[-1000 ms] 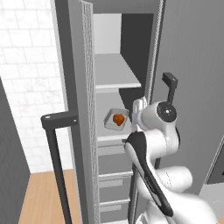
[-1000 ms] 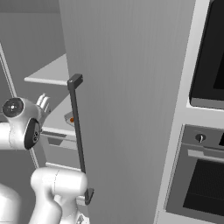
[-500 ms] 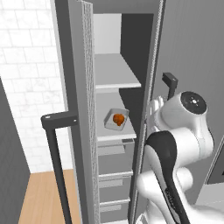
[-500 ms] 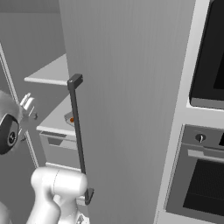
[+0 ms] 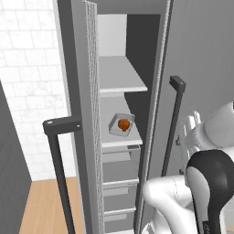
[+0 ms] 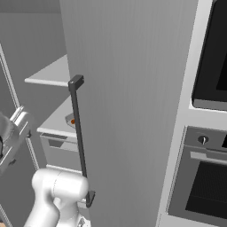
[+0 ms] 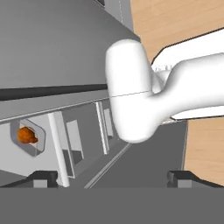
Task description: Take the meat container that has the chicken drumstick and place it on the second highest rack of the freezer. Then take the vegetable container that has the onion and tomato and place it on the highest rack of the freezer.
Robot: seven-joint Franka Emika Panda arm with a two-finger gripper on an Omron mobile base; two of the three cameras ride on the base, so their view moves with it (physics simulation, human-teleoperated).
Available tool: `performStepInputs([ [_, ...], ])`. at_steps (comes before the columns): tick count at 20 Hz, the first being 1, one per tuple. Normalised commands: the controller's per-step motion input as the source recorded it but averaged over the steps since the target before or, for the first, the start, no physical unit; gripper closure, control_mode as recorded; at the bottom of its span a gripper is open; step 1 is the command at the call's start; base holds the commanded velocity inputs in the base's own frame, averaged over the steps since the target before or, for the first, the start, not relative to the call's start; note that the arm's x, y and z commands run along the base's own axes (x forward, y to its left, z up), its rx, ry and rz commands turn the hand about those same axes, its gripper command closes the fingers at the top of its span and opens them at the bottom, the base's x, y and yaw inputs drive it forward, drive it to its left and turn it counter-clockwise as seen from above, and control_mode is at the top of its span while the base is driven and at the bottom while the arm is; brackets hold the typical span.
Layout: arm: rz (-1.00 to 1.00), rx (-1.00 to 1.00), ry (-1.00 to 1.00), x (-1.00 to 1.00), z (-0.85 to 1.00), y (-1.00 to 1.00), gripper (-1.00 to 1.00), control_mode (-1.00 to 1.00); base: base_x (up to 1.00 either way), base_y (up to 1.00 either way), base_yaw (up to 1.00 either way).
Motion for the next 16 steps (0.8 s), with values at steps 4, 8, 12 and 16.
performStepInputs([
  [4, 0.06, 0.0, 0.04, -0.04, -0.12, -0.23, -1.0, -1.0, 0.0, 0.0, 0.0],
  [8, 0.0, 0.0, 0.0, 0.0, 0.0, 0.0, -1.0, -1.0, 0.0, 0.0, 0.0],
  [12, 0.0, -0.01, 0.02, 0.0, -0.04, 0.0, -1.0, -1.0, 0.0, 0.0, 0.0],
  [16, 0.0, -0.04, 0.09, -0.06, -0.18, 0.0, -1.0, 1.0, -0.4, 0.0, 0.0],
])
